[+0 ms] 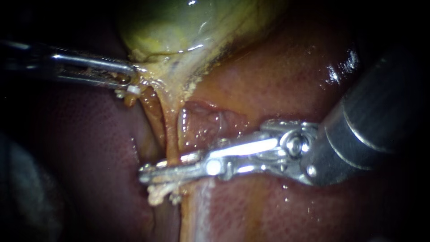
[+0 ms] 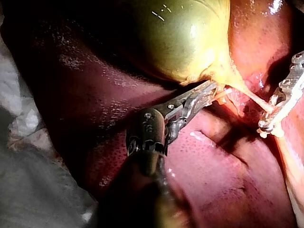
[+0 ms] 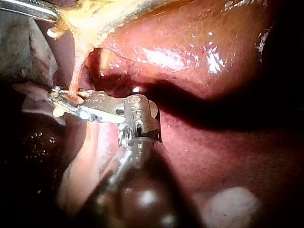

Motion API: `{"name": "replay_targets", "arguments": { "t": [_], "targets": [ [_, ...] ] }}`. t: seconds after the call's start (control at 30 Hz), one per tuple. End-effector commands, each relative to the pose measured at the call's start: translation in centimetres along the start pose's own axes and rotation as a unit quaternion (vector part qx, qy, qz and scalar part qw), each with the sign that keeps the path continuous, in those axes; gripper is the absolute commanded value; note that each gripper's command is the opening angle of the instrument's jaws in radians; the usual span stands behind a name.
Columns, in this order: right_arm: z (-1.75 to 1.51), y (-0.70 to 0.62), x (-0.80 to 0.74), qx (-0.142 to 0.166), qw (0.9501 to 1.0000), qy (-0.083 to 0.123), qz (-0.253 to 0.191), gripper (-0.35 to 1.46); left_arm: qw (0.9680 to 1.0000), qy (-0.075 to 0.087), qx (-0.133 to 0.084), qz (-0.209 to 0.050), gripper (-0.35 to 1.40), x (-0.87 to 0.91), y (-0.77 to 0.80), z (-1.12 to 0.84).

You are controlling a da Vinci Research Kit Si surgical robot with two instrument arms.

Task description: Going back second clip right tube

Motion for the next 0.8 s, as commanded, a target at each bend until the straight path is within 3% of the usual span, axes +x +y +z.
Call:
{"name": "replay_targets", "arguments": {
  "t": [0.03,0.2,0.33,0.5,0.63,0.8],
  "targets": [
    [0.0,0.0,0.0,0.0,1.0,0.0,0.0,-0.35,1.0,0.0,0.0,0.0,-0.35,0.0,0.0,0.0],
    [0.0,0.02,0.01,-0.003,1.0,0.006,0.0,-0.35,1.0,0.0,-0.001,0.0,-0.35,0.0,0.0,-0.01],
    [-0.02,0.03,0.01,-0.016,0.9994,0.028,-0.006,0.03,1.0,0.0,-0.001,0.0,-0.35,0.0,0.0,-0.01],
    [0.0,0.02,0.01,-0.017,0.9993,0.029,-0.015,0.3,1.0,0.0,-0.001,0.0,-0.35,0.0,0.0,-0.01],
    [0.05,0.02,0.03,-0.022,0.9984,0.034,-0.039,0.4,1.0,0.0,-0.001,0.0,-0.35,0.0,0.0,-0.02],
    [0.06,0.02,0.03,-0.041,0.9952,0.055,-0.07,0.44,1.0,-0.001,-0.001,0.001,-0.35,0.0,0.0,-0.02]
  ]
}}
